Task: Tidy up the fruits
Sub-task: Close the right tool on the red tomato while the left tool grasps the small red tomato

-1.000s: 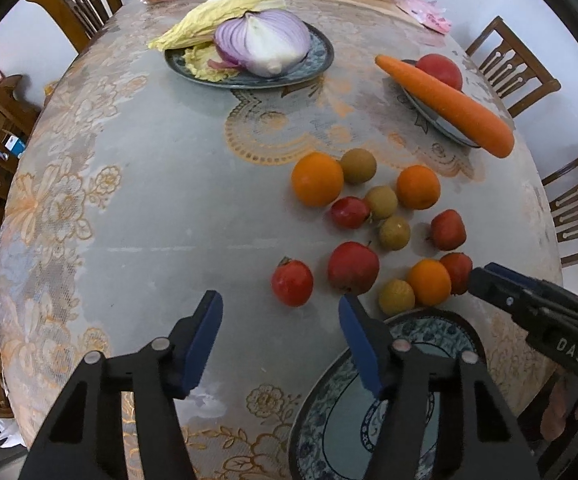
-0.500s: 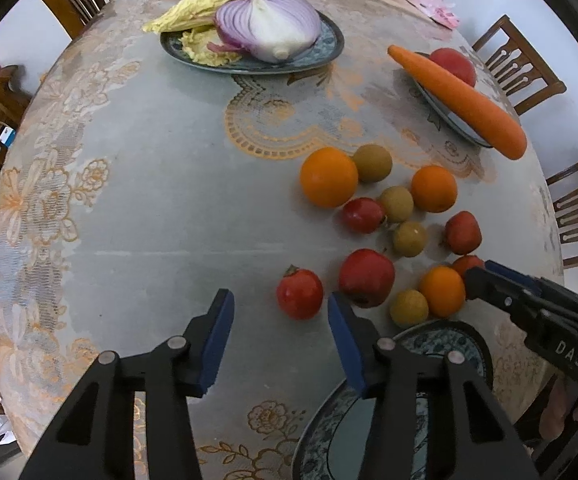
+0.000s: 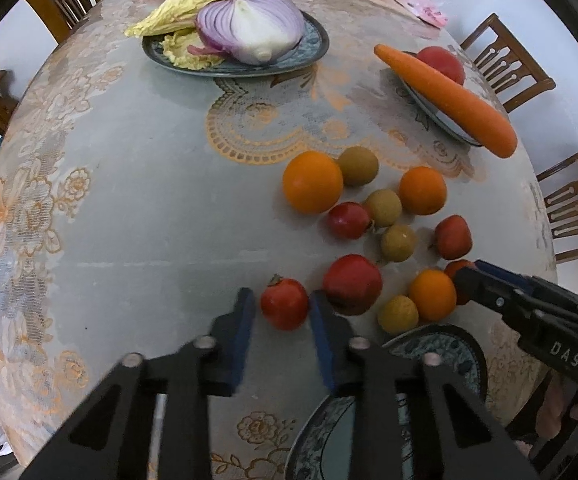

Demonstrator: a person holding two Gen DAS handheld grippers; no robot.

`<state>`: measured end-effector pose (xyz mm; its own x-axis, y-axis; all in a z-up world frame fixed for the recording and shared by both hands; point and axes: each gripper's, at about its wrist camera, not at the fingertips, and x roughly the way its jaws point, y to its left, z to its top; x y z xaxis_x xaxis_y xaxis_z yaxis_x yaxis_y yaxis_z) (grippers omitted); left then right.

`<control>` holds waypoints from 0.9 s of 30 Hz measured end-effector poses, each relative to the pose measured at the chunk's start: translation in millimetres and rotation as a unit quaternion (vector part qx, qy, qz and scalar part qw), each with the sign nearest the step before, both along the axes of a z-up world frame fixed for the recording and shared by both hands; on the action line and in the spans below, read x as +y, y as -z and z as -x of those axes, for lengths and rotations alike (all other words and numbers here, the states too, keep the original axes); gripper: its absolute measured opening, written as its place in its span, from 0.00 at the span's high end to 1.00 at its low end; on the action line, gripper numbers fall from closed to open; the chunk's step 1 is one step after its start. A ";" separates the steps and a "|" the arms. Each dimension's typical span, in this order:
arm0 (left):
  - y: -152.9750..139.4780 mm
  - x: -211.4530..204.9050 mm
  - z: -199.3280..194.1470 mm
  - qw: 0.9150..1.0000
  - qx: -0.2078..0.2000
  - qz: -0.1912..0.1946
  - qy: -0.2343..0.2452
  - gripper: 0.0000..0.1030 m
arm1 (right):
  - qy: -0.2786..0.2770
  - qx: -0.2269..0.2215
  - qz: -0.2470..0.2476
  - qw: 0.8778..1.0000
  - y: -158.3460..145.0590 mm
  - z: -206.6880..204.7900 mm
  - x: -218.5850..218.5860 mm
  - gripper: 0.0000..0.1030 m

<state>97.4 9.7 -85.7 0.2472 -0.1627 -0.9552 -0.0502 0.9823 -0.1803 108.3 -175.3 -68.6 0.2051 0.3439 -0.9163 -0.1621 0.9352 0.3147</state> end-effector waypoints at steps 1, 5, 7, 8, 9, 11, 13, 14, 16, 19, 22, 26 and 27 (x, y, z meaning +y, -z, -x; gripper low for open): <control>0.0 0.2 -0.2 1.000 -0.001 0.003 0.000 0.77 | 0.000 -0.001 -0.001 1.000 -0.2 0.1 0.3 0.66; -4.0 0.6 0.8 1.000 -0.010 0.011 0.002 0.77 | 0.001 -0.002 -0.003 1.000 -0.3 0.8 -0.4 0.67; -7.7 0.8 1.8 1.000 -0.015 0.011 0.006 0.77 | 0.003 -0.003 -0.001 1.000 -0.5 1.5 -1.3 0.67; -9.0 0.5 2.6 1.000 -0.017 0.011 0.007 0.77 | 0.005 -0.004 0.000 1.000 -1.3 1.9 -1.9 0.67; -12.3 1.0 4.9 1.000 -0.020 0.011 0.010 0.77 | 0.007 -0.006 0.001 1.000 -2.4 2.4 -2.8 0.67; -15.3 0.9 6.6 1.000 -0.024 0.012 0.012 0.77 | 0.009 -0.009 0.002 1.000 -4.1 3.1 -4.4 0.67; -18.2 -0.3 8.6 0.999 -0.029 0.011 0.015 0.77 | 0.012 -0.011 0.003 1.000 -5.8 4.4 -5.9 0.67; -19.3 -0.6 9.9 0.999 -0.031 0.011 0.016 0.77 | 0.013 -0.012 0.003 1.000 -6.1 4.2 -5.8 0.67; -22.4 1.2 12.7 0.999 -0.033 0.011 0.016 0.77 | 0.016 -0.014 0.002 1.000 -7.8 5.8 -7.2 0.67; -26.4 1.9 15.9 0.999 -0.036 0.011 0.016 0.77 | 0.018 -0.019 0.002 1.000 -10.8 7.8 -8.5 0.67; -30.5 1.0 18.2 0.999 -0.041 0.012 0.016 0.77 | 0.020 -0.025 0.001 1.000 -14.6 10.9 -9.9 0.67; -37.5 0.4 25.0 0.999 -0.046 0.014 0.022 0.77 | 0.020 -0.030 0.001 0.999 -18.8 14.9 -9.7 0.67; -38.7 -0.5 26.3 0.999 -0.047 0.014 0.023 0.77 | 0.019 -0.031 0.001 0.999 -20.0 16.2 -9.9 0.67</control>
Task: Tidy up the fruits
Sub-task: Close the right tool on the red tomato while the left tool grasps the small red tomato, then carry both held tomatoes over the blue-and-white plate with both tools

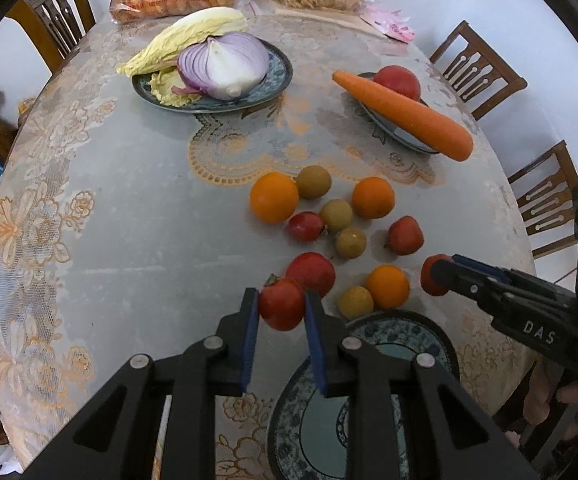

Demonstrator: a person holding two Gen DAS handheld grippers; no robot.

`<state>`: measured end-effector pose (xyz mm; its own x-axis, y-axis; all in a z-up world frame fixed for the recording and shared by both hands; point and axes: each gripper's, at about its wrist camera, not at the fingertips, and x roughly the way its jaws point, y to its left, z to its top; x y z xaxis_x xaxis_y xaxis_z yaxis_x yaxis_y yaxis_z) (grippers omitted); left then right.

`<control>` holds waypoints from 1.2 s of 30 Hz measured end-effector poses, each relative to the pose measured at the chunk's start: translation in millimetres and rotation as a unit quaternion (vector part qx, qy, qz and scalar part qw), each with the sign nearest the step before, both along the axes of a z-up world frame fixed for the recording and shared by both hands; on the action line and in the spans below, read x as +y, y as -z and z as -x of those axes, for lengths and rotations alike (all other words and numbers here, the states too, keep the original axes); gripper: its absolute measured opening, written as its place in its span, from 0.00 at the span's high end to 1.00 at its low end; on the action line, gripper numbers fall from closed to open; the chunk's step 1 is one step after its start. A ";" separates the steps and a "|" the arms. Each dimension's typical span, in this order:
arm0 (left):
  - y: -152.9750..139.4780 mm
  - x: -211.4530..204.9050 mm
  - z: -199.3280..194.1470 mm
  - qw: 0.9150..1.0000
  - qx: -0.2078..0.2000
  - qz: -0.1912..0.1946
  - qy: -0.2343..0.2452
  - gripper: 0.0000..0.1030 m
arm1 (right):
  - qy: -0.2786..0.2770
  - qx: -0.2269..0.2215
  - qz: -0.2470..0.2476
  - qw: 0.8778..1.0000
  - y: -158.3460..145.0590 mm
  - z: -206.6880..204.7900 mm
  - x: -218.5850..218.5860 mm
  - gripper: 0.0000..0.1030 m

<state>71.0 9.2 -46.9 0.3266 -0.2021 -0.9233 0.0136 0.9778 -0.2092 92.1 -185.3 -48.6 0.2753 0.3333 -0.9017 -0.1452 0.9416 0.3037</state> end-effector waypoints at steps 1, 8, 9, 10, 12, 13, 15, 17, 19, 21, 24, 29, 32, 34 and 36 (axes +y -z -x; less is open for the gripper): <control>-1.5 -1.0 1.8 1.000 -0.001 0.000 0.002 0.77 | 0.000 -0.001 0.000 1.000 -0.7 0.4 0.1 0.67; -7.9 -10.4 9.0 1.000 -0.009 -0.003 0.013 0.77 | 0.000 -0.008 -0.002 1.000 -6.5 9.8 -0.1 0.67; -9.0 -11.6 11.3 1.000 -0.010 -0.003 0.016 0.77 | 0.000 -0.009 -0.002 1.000 -6.9 10.7 -0.1 0.67; -9.5 -12.5 12.9 1.000 -0.011 -0.004 0.017 0.77 | 0.000 -0.009 -0.002 1.000 -7.3 12.1 -0.3 0.67; -10.2 -14.4 16.2 1.000 -0.011 -0.004 0.019 0.77 | -0.001 -0.011 -0.003 1.000 -8.5 15.8 -0.3 0.67; -10.6 -15.0 17.9 1.000 -0.012 -0.004 0.020 0.77 | -0.002 -0.011 -0.003 1.000 -8.8 16.9 -0.6 0.67; -10.8 -15.7 20.8 1.000 -0.012 -0.005 0.020 0.77 | -0.002 -0.012 -0.004 1.000 -9.5 20.2 -0.9 0.67; -11.3 -16.5 24.6 1.000 -0.011 -0.004 0.021 0.77 | -0.002 -0.011 -0.004 1.000 -9.9 22.6 -1.2 0.67; -11.2 -16.6 25.1 1.000 -0.011 -0.004 0.021 0.77 | -0.002 -0.011 -0.004 1.000 -10.3 23.9 -1.1 0.67; -11.4 -18.0 29.2 1.000 -0.010 -0.004 0.023 0.77 | -0.003 -0.011 -0.005 1.000 -10.1 26.6 -0.6 0.67; -11.4 -19.9 36.0 1.000 -0.009 -0.003 0.026 0.77 | -0.007 -0.012 -0.006 1.000 -10.8 33.8 0.8 0.67; -9.0 -21.8 43.8 1.000 0.000 -0.003 0.031 0.77 | -0.014 -0.007 -0.005 1.000 -10.0 42.0 2.8 0.67; -6.9 -21.5 47.6 0.999 0.008 -0.002 0.031 0.77 | -0.016 -0.001 -0.004 1.000 -8.4 45.4 2.9 0.67; -6.1 -20.4 49.0 0.999 0.010 -0.001 0.031 0.77 | -0.017 0.003 -0.004 1.000 -7.5 47.8 2.4 0.67; -4.7 -20.2 50.7 0.999 0.014 0.000 0.031 0.77 | -0.018 0.007 -0.004 1.000 -6.3 49.5 2.5 0.67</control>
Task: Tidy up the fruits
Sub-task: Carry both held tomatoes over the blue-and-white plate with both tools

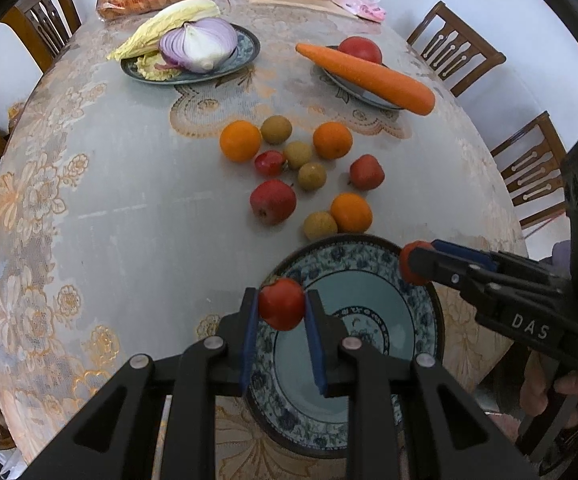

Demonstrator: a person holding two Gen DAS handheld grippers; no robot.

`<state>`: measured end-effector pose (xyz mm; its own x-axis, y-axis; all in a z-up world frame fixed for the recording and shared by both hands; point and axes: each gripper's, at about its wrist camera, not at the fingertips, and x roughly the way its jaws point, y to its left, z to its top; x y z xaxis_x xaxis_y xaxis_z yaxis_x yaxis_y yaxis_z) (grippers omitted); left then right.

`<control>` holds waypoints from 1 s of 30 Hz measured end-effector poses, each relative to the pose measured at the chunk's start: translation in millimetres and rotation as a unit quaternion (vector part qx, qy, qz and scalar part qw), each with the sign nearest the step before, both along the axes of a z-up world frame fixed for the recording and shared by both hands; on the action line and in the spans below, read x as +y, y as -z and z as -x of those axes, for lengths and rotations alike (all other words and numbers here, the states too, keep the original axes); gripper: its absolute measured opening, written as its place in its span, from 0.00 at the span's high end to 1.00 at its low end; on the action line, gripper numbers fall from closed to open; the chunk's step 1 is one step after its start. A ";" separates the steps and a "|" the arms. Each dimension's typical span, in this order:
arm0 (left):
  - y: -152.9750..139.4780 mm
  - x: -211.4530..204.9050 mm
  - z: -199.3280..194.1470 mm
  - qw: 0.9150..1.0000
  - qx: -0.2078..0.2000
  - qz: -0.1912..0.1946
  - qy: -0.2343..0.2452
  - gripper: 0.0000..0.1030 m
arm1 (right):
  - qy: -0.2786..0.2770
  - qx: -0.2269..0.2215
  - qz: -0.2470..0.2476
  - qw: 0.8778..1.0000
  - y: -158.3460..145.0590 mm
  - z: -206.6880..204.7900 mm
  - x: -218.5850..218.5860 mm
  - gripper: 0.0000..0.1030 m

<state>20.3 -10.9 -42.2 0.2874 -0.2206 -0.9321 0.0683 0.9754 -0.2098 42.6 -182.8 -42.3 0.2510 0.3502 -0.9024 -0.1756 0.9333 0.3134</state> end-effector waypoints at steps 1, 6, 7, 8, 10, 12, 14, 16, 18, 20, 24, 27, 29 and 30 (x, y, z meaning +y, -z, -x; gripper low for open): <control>0.7 0.0 0.6 1.000 0.002 0.000 0.000 0.77 | -0.001 0.001 0.001 1.000 0.4 0.5 0.3 0.67; 6.4 -1.0 1.3 1.000 0.016 0.004 0.003 0.77 | -0.005 0.010 0.004 1.000 2.7 3.6 0.5 0.67; 7.5 -1.4 1.9 1.000 0.019 0.005 0.004 0.77 | -0.006 0.011 0.005 1.000 3.1 4.2 0.4 0.67; 8.2 -1.6 2.3 1.000 0.020 0.005 0.004 0.77 | -0.006 0.013 0.006 1.000 3.6 5.1 0.1 0.67; 10.1 -2.0 3.3 1.000 0.024 0.006 0.005 0.77 | -0.007 0.015 0.008 1.000 4.4 6.3 -0.1 0.67; 11.6 -2.4 3.8 1.000 0.028 0.007 0.004 0.77 | -0.008 0.019 0.009 1.000 6.1 7.9 -0.7 0.67; 12.9 -2.2 4.0 0.999 0.031 0.007 0.002 0.77 | -0.008 0.023 0.012 1.000 8.0 9.6 -1.7 0.67; 14.5 -2.1 4.4 0.999 0.035 0.007 0.000 0.77 | -0.009 0.024 0.014 1.000 8.8 10.3 -2.1 0.67; 15.7 -2.2 4.3 0.999 0.039 0.007 -0.002 0.77 | -0.010 0.026 0.015 1.000 9.5 11.5 -2.5 0.67; 17.7 -2.3 4.1 0.999 0.044 0.008 -0.004 0.77 | -0.012 0.027 0.016 0.999 10.3 12.4 -2.9 0.67; 19.5 -2.0 5.6 0.999 0.048 0.009 -0.010 0.77 | -0.013 0.031 0.018 0.999 11.7 14.3 -4.3 0.67; 18.8 -2.4 6.8 0.999 0.048 0.007 -0.012 0.77 | -0.016 0.031 0.020 0.999 11.8 15.1 -3.9 0.67; 18.6 -3.2 7.4 0.999 0.047 0.007 -0.013 0.77 | -0.017 0.031 0.021 0.999 11.5 15.8 -4.4 0.67; 18.2 -3.2 8.1 0.999 0.047 0.008 -0.013 0.77 | -0.017 0.031 0.021 0.999 11.2 16.3 -4.6 0.67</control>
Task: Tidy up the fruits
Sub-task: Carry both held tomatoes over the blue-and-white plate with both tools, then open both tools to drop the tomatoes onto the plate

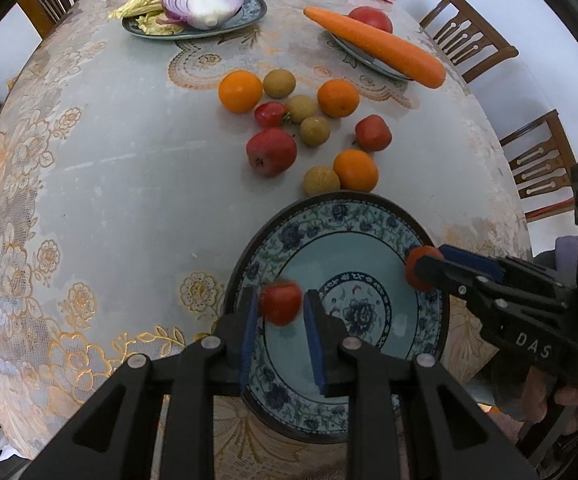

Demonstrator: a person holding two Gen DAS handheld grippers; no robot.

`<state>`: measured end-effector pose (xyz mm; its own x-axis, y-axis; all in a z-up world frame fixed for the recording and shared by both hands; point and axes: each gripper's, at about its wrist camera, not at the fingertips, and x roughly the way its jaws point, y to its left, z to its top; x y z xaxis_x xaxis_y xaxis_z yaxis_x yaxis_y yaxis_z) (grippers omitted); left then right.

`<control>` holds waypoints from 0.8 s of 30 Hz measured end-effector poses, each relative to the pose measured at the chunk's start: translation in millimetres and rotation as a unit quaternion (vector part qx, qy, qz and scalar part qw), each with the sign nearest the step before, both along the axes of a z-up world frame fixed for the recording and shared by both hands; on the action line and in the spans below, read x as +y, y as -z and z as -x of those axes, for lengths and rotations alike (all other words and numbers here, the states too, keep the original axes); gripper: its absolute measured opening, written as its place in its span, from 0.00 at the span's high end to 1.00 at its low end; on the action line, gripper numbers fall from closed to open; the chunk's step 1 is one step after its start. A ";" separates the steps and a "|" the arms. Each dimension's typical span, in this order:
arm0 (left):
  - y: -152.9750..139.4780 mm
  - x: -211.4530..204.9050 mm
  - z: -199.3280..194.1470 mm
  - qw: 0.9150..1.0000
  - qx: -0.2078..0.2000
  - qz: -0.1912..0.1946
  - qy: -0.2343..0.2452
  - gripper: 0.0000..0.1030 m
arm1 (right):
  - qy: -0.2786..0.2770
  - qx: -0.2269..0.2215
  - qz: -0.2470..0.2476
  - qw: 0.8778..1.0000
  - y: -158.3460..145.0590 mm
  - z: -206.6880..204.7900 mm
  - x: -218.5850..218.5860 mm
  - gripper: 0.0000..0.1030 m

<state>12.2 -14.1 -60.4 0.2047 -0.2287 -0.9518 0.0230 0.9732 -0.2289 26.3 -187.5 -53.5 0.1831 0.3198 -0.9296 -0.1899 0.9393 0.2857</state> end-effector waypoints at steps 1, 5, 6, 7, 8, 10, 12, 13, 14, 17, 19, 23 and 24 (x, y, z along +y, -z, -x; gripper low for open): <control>-0.2 -0.5 0.5 1.000 0.000 -0.001 0.000 0.77 | -0.001 0.000 0.000 1.000 -0.1 0.1 -0.3 0.67; -0.1 -1.3 1.0 1.000 -0.001 -0.002 -0.001 0.77 | -0.005 -0.005 -0.001 1.000 -2.7 1.2 -0.5 0.67; -0.7 -1.8 1.6 1.000 -0.002 -0.003 -0.003 0.77 | -0.006 -0.007 -0.002 1.000 -3.4 1.6 -0.4 0.67; -1.3 -2.1 1.9 1.000 -0.004 -0.003 -0.003 0.77 | -0.008 -0.008 -0.004 1.000 -4.1 1.9 -0.4 0.67; -2.5 -2.7 2.3 1.000 -0.006 -0.003 -0.003 0.77 | -0.009 -0.010 -0.005 1.000 -5.1 2.6 -0.2 0.67; -4.7 -4.4 4.2 1.000 -0.011 -0.006 -0.002 0.77 | -0.011 -0.014 -0.007 1.000 -6.7 3.4 -0.1 0.67; -6.7 -5.1 4.8 1.000 -0.015 -0.009 0.000 0.73 | -0.011 -0.017 -0.009 1.000 -7.9 3.5 -0.8 0.66; -7.5 -5.5 5.2 1.000 -0.016 -0.010 0.000 0.72 | -0.012 -0.018 -0.010 1.000 -8.3 3.1 -1.0 0.65; -8.6 -5.4 5.6 1.000 -0.018 -0.013 -0.001 0.70 | -0.012 -0.019 -0.011 1.000 -8.8 2.6 -1.1 0.65; -11.2 -4.4 5.0 1.000 -0.022 -0.017 -0.005 0.67 | -0.014 -0.022 -0.012 1.000 -10.0 1.3 -0.7 0.64; -12.6 -3.6 4.9 1.000 -0.023 -0.019 -0.007 0.66 | -0.015 -0.024 -0.013 1.000 -11.3 0.7 -0.8 0.64; -13.3 -1.1 3.2 0.999 -0.024 -0.022 -0.013 0.60 | -0.018 -0.029 -0.015 0.999 -13.8 -1.9 -0.8 0.62; -13.5 -0.3 2.7 0.999 -0.024 -0.022 -0.015 0.59 | -0.019 -0.030 -0.015 0.999 -14.3 -2.2 -0.7 0.61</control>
<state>9.5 -14.4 -46.9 0.2559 -0.1794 -0.9499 0.0042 0.9828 -0.1845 28.5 -188.2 -39.2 0.2247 0.3557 -0.9072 -0.2425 0.9221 0.3015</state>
